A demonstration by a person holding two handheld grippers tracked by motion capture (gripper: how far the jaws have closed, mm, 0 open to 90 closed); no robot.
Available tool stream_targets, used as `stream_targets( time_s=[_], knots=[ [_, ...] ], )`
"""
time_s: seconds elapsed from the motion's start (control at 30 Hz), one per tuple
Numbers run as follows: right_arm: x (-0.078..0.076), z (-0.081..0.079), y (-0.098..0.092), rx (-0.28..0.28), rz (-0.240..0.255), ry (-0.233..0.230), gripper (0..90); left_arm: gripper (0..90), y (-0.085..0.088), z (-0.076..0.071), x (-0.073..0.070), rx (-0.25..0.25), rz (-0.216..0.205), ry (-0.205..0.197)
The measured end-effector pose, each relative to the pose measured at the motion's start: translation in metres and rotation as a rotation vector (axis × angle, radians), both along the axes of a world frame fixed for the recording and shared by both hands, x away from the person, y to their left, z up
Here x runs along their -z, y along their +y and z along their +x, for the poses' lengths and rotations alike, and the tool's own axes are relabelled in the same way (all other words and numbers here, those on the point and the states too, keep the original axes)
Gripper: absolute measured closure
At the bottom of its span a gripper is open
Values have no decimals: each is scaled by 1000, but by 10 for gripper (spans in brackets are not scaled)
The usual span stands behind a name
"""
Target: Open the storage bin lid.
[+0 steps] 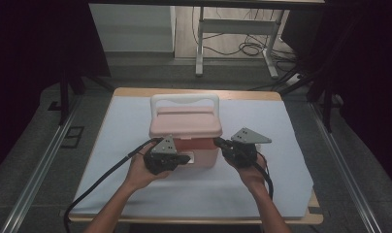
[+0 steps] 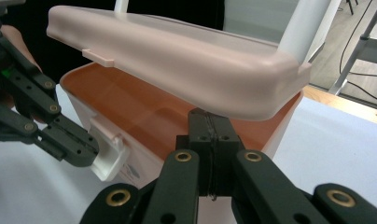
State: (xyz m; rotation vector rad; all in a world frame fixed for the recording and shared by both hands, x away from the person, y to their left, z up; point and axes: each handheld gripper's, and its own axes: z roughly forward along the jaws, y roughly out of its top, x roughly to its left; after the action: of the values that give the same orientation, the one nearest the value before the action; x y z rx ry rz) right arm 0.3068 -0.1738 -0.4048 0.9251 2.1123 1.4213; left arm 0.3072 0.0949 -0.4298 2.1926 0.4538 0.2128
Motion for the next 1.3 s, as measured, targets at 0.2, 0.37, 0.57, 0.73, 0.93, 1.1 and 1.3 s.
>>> stream_targets(
  time_s=[0.2,0.37,0.57,0.73,0.93,1.1,1.3],
  knots=[
    [-10,7,1,-6,-6,-2,896,892,0,0,0,2,3,2],
    [-20,15,1,-12,-5,7,895,886,0,0,0,3,10,-1],
    [-28,25,3,-14,-8,21,895,886,1,0,0,6,10,-2],
    [-37,36,3,-14,-4,31,895,887,1,1,0,7,7,3],
    [-46,47,6,-9,-9,37,895,887,1,1,0,8,8,6],
    [-54,58,8,-9,-15,43,895,888,0,2,-1,8,11,9],
    [-62,73,8,3,-25,57,894,889,0,1,-1,6,14,7]
  ],
)
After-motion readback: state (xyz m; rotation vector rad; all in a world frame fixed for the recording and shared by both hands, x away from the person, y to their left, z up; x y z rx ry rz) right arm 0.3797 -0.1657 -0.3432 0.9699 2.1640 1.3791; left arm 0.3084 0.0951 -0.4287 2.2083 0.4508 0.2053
